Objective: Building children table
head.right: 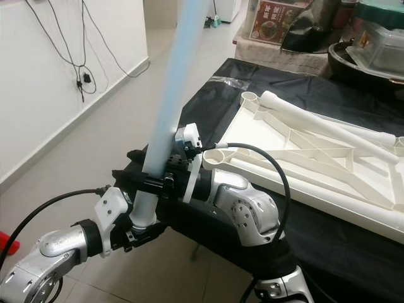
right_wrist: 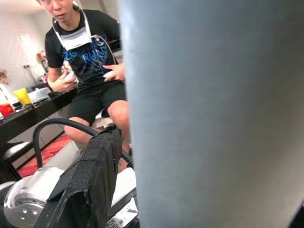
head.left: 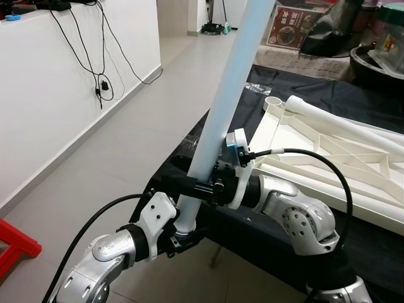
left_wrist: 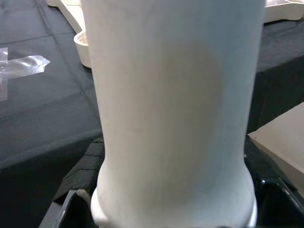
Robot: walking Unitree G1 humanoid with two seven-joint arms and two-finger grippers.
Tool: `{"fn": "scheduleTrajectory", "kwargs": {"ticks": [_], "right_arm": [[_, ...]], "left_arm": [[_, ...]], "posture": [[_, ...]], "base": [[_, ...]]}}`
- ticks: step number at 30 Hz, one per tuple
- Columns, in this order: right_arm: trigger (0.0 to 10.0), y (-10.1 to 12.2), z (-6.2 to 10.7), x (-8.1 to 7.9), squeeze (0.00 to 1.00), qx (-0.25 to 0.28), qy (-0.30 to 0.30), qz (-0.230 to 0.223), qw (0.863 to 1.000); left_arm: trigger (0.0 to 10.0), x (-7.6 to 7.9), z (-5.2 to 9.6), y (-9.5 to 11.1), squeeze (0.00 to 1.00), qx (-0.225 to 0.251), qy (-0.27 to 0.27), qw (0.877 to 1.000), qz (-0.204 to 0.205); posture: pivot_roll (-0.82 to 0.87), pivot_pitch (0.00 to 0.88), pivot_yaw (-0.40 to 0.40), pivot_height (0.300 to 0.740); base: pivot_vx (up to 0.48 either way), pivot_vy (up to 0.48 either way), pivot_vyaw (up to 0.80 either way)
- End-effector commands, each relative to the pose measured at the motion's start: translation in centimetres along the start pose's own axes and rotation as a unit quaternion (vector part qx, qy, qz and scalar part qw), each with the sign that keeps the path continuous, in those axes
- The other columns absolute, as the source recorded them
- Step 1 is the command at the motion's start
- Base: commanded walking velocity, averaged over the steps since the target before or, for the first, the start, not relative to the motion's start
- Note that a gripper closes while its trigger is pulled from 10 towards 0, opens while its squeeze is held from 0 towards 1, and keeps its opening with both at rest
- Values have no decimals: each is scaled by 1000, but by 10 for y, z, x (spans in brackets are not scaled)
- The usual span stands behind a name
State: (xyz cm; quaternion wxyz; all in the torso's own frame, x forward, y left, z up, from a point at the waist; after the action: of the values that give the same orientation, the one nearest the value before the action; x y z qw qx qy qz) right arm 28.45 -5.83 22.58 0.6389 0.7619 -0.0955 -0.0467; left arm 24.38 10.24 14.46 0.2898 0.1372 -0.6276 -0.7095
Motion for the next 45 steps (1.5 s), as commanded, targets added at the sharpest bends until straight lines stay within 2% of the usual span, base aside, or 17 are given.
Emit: {"fn": "scheduleTrajectory", "kwargs": {"ticks": [1,2,19,20,26,29,30,31,32,33,35,36,37,39,42,44,45], "right_arm": [[1490,-2,-4,-9,0,2,24,-8,1000],[0,-2,-4,-10,0,2,25,-10,1000],[0,-1,-6,-10,0,7,17,-10,1000],[0,-1,-6,-9,0,7,15,-9,1000],[0,7,2,6,0,13,-17,5,1000],[0,12,9,18,0,16,-44,19,999],[0,15,14,29,0,16,-76,31,996],[0,19,21,44,0,19,-132,48,990],[0,19,21,44,0,19,-132,48,990],[0,22,26,53,0,21,-171,59,983],[0,29,39,76,0,31,-264,78,961],[0,29,39,76,0,31,-264,78,961],[0,31,43,82,0,36,-293,81,952],[0,36,52,95,0,52,-364,92,925],[0,37,54,99,0,56,-383,96,917],[0,39,57,108,0,46,-443,124,887],[0,41,60,112,0,35,-478,153,864]], "left_arm": [[10000,10,-2,-2,0,-7,-22,1000,3],[10000,10,-2,-3,0,-7,-23,1000,4],[10000,9,-3,-7,0,-18,-5,999,35],[10000,8,-3,-7,1000,-15,-3,999,28],[10000,4,5,-12,1000,-15,18,999,26],[10000,-3,9,-18,1000,-21,61,998,11],[10000,-7,11,-19,0,-16,87,996,6],[10000,-13,14,-18,0,-1,125,992,4],[10000,-13,14,-18,0,-1,125,992,4],[10000,-16,16,-16,0,11,148,989,5],[10000,-25,20,-10,0,47,205,977,15],[10000,-25,20,-10,0,47,205,977,15],[10000,-27,21,-8,0,58,225,973,16],[10000,-25,20,-5,0,82,248,965,25],[10000,-24,19,-4,0,89,252,963,28],[10000,-19,13,-1,0,103,261,959,29],[10000,-17,10,1,0,107,268,957,21]], "posture": [[137,70,-52,740],[136,70,-51,740],[137,76,-52,740],[138,79,-52,740],[142,80,-54,740],[142,82,-55,740],[142,82,-55,740],[147,82,-57,740],[147,82,-57,740],[147,82,-57,740],[147,82,-57,740],[147,82,-57,740],[147,82,-57,740],[152,86,-62,740],[152,86,-62,740],[156,93,-66,740],[154,99,-67,740]], "base": [[0,0,0],[0,0,0],[0,0,0],[0,0,0],[0,0,0],[0,0,0],[0,0,0],[0,0,0],[0,0,0],[0,0,0],[0,0,0],[0,0,0],[0,0,0],[0,0,0],[0,0,0],[0,0,0],[0,0,0]]}}
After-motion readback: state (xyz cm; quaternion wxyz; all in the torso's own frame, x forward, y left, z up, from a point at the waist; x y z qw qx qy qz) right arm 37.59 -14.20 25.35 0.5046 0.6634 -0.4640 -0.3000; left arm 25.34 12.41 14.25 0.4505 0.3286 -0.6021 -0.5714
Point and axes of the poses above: a point about 5 cm out from each wrist's last joint towards the gripper, its own z axis pointing back from the gripper into the wrist, its own y axis along the axis of the wrist's last joint, x = y × z, the point moved 1 cm from there along -z, pointing out of the wrist towards the gripper, and after that the axes turned 15 degrees about z, right-handed, at the moved point
